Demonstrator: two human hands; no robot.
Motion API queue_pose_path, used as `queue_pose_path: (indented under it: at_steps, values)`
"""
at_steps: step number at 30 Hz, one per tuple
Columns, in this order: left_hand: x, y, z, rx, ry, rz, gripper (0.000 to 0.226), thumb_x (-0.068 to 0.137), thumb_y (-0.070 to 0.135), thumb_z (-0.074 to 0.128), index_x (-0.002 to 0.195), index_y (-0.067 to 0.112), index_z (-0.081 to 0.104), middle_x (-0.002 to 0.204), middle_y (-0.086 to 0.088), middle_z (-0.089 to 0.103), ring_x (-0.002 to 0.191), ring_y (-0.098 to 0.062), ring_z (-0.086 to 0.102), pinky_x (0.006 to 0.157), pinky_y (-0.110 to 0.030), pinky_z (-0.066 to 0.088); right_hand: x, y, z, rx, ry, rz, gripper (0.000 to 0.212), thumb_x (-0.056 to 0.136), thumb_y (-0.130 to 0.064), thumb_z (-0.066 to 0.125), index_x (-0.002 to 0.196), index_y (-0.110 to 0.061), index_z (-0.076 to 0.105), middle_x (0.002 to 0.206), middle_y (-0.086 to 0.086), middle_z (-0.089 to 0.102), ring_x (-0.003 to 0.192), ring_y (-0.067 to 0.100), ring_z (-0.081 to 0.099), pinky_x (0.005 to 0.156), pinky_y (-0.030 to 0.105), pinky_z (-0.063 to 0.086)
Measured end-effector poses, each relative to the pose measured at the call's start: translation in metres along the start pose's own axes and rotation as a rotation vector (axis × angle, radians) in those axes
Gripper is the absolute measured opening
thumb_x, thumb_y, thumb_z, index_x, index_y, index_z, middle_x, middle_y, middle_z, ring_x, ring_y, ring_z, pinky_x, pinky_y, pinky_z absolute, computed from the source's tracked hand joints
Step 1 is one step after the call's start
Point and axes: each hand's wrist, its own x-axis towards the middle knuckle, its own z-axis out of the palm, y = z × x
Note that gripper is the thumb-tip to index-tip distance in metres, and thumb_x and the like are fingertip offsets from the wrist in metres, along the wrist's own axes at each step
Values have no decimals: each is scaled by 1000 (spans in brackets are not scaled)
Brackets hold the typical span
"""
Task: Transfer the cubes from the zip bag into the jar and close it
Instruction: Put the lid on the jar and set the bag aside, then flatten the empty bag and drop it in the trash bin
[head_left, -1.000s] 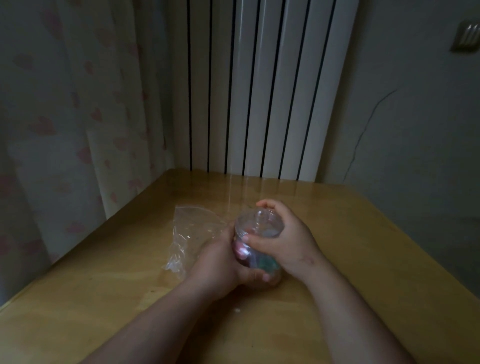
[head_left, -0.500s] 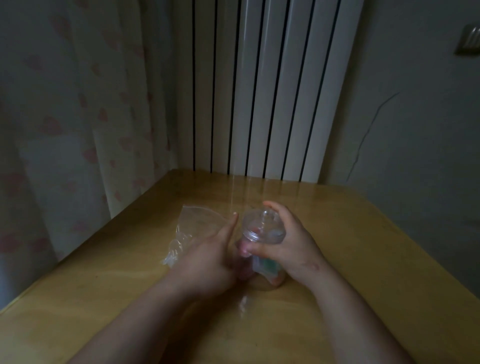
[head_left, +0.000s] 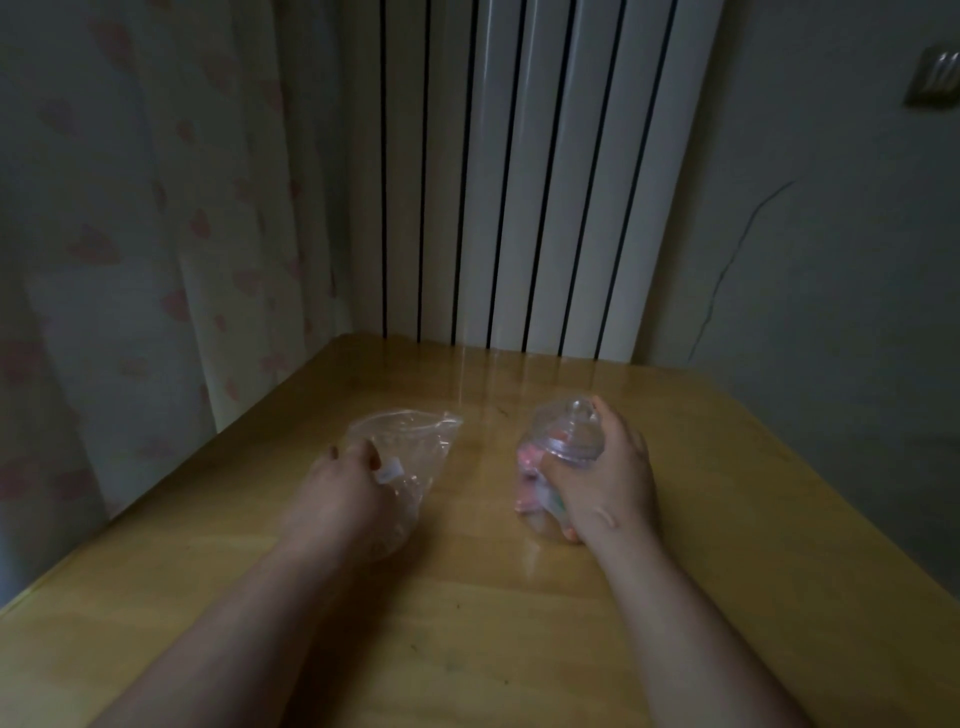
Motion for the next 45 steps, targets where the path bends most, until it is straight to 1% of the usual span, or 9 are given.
queue_pose_path:
  at_steps: [5,10,15,19,22,32,37,41,45]
  values:
    - [-4,5,0,-10,55,27,39,86,39,64,119,22,56,121,-11,55,104,-29,57,90,-38,51,9,13,-1,-82,35,-7,84,75,-31,83,147,-22,41,153,2,35,135,23,41,100,21,30]
    - [2,4,6,-156,128,50,18,83,19,70,100,20,63,95,-4,65,77,-21,61,60,-30,47,-1,4,-2,-225,147,-77,73,75,-32,81,140,-20,49,153,10,36,138,31,37,112,41,34]
    - [5,6,11,-312,321,122,27,84,0,58,97,23,65,104,-1,59,84,-15,52,57,-18,34,-27,-29,-1,-136,162,-497,12,87,-21,61,98,-20,66,83,-2,68,73,15,63,64,29,52]
    - [-1,11,8,-424,437,243,22,83,9,70,101,22,67,103,2,56,83,-9,51,65,-19,36,-39,-41,11,19,-264,-258,7,95,-28,59,99,-32,57,85,-18,60,78,-3,57,65,11,46]
    - [-12,17,9,-571,424,382,19,84,24,74,100,29,65,99,9,57,80,4,54,64,-4,37,-42,-39,21,258,-445,-49,34,89,-37,67,115,-38,45,102,-17,61,90,-3,62,69,12,50]
    - [-16,20,-1,-1227,130,234,28,83,27,72,93,22,47,111,-6,62,103,-22,65,91,-42,55,-36,-38,16,310,-270,-43,41,86,-4,69,97,-37,47,88,10,71,76,17,71,63,26,58]
    - [-13,19,-1,-1206,197,235,36,84,-21,45,70,12,49,86,-8,64,82,-28,66,62,-28,57,-30,-34,11,306,-247,14,36,89,0,65,92,-30,46,84,9,71,57,12,68,50,22,51]
    - [-11,19,0,-1233,276,177,46,90,-14,46,101,25,68,98,7,70,74,-13,65,64,-27,56,-26,-33,7,270,-359,126,25,92,5,56,85,-17,46,91,9,66,52,8,68,45,25,53]
    - [-12,15,1,-1230,76,229,60,76,-8,59,110,41,65,117,18,67,94,-17,65,66,-31,53,-27,-36,4,304,-430,91,20,88,-5,61,78,-21,55,75,-2,62,62,13,58,51,25,46]
